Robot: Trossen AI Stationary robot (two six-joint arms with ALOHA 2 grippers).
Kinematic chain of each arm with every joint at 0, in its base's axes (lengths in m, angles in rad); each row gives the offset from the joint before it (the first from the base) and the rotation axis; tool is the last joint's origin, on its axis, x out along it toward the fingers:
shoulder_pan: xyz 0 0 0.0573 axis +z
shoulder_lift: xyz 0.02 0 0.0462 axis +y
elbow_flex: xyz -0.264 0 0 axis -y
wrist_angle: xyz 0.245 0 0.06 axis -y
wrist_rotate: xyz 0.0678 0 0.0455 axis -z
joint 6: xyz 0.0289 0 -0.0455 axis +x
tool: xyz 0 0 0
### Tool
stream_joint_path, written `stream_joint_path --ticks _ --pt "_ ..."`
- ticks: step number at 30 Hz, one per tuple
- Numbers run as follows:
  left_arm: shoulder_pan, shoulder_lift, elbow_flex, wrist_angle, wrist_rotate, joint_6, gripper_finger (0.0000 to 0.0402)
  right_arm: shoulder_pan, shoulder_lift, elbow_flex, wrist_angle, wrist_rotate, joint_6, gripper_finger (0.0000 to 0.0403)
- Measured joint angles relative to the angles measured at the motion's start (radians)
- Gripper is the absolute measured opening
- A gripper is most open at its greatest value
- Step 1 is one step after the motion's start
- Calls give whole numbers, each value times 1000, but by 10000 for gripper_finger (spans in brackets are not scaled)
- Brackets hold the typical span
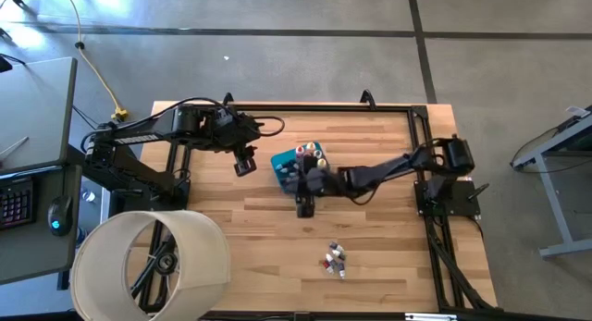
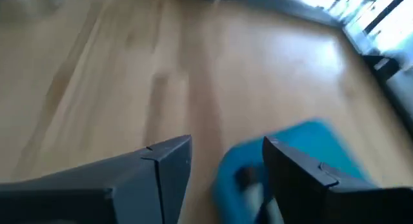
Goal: Pick & Place food coloring
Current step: Put the top small green food coloring bottle into the bin
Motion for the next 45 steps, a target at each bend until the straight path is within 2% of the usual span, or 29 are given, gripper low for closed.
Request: stream_joint_path --ticks 6,10,14,19,22,27,30,38,45 --pt "0 13 -1 6 -19 0 169 152 -1 149 -472 20 161 185" --pt "0 28 -1 13 -4 0 169 225 -1 219 -767 -28 502 185" --pt "0 50 -1 26 2 0 169 275 -2 237 -898 -131 773 185" --pt "0 76 -2 39 15 7 169 347 -2 194 -927 -226 918 185" --pt "0 99 2 73 22 24 169 371 -2 170 -915 -228 972 185" --pt "0 125 1 82 22 27 169 375 -2 130 -912 -171 980 185" --pt "0 138 2 92 22 26 169 359 -2 107 -894 -171 980 185" --pt "0 159 -1 92 47 26 169 341 -2 31 -734 -258 958 185" --pt "0 156 0 96 45 53 169 341 -2 -51 -608 -267 954 185"
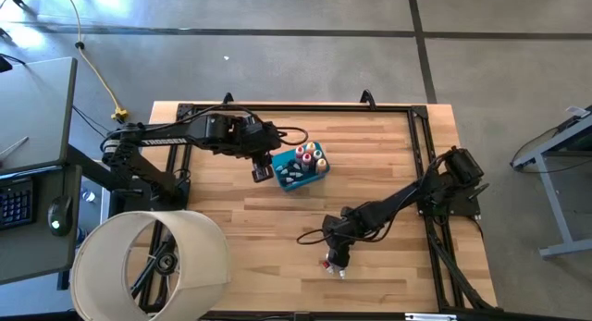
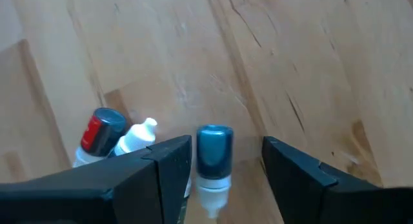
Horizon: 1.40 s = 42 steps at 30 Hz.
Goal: Pick & Place food coloring
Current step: Put the top small green food coloring bottle into the bin
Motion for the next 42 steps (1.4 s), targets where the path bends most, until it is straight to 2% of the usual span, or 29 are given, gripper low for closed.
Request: stream_joint_path --ticks 9,22,34,39,42 --pt "0 0 0 0 0 0 169 1 -7 -85 104 30 -30 178" --pt "0 0 0 0 0 0 169 -19 0 -80 174 27 -91 81" --pt "0 0 0 -8 5 3 169 -94 5 -48 167 50 -264 74" --pt "0 0 0 -5 0 19 169 -174 4 -47 336 114 -396 74" --pt "0 0 0 -5 0 19 169 -232 4 -47 476 195 -524 74"
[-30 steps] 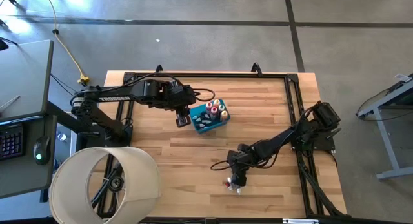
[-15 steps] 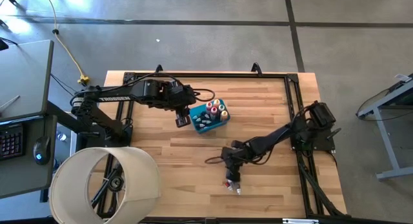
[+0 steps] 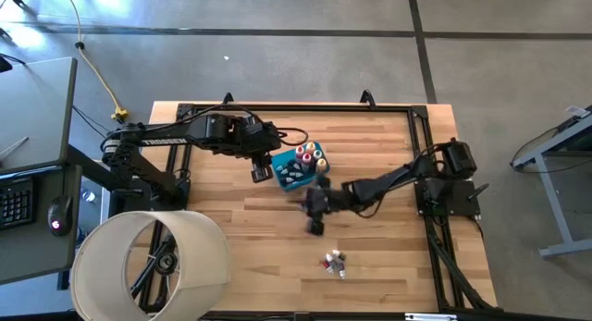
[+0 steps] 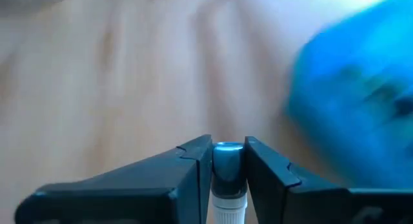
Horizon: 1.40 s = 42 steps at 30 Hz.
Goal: Pick & Place food coloring
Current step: Put the top small green food coloring bottle into the bin, then put the small green food coloring bottle into the bin
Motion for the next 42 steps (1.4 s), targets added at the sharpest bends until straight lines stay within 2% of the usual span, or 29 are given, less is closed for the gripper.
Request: stream_joint_path --ticks 5,8,11,17,24,26,28,30,35,40,42 --pt "0 0 0 -11 0 -1 169 -107 -2 1 223 216 -239 74" --pt "0 0 0 -48 1 -21 169 -169 -2 1 294 265 -304 74" --pt "0 0 0 -75 1 -29 169 -224 0 1 297 223 -304 75" --pt "0 0 0 -80 3 -27 169 -266 0 1 291 8 -313 114" --pt "0 0 0 -74 1 -27 169 -231 -3 1 285 45 -438 172" --pt "0 0 0 -74 2 -27 169 -196 -19 1 281 -7 -450 175" --pt "0 0 0 -73 4 -29 169 -142 -40 2 276 -77 -409 175" --pt "0 0 0 -73 2 -28 169 -81 -66 2 227 -96 -345 174" --pt "0 -1 0 -52 0 -27 169 72 -113 2 29 1 -236 174" --pt "0 -1 0 -22 8 -29 169 172 -124 42 -236 -34 68 174" --pt "0 -1 0 -7 8 -39 169 207 -124 87 -368 -37 123 174"
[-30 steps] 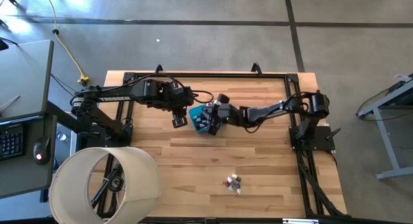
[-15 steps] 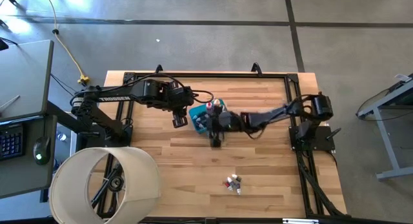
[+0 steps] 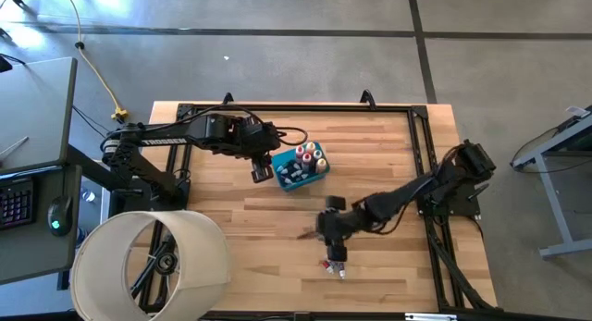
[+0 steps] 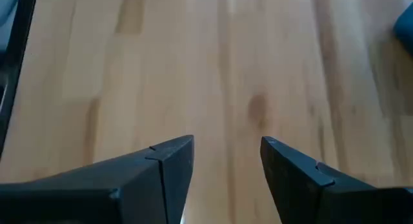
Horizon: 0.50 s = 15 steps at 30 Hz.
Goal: Pick & Place food coloring
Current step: Put the small green food coloring bottle into the bin
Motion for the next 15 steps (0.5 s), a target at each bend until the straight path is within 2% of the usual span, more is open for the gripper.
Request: stream_joint_path --ticks 4,9,12,15 --pt "-3 -2 -16 40 45 -25 169 64 0 77 -194 0 43 174" --pt "-61 -1 -123 219 184 9 169 116 0 74 -310 -41 312 174" --pt "-123 -1 -207 392 236 57 169 145 0 43 -318 -57 429 174" --pt "-192 -1 -313 623 306 94 169 169 0 13 -295 -56 477 174"
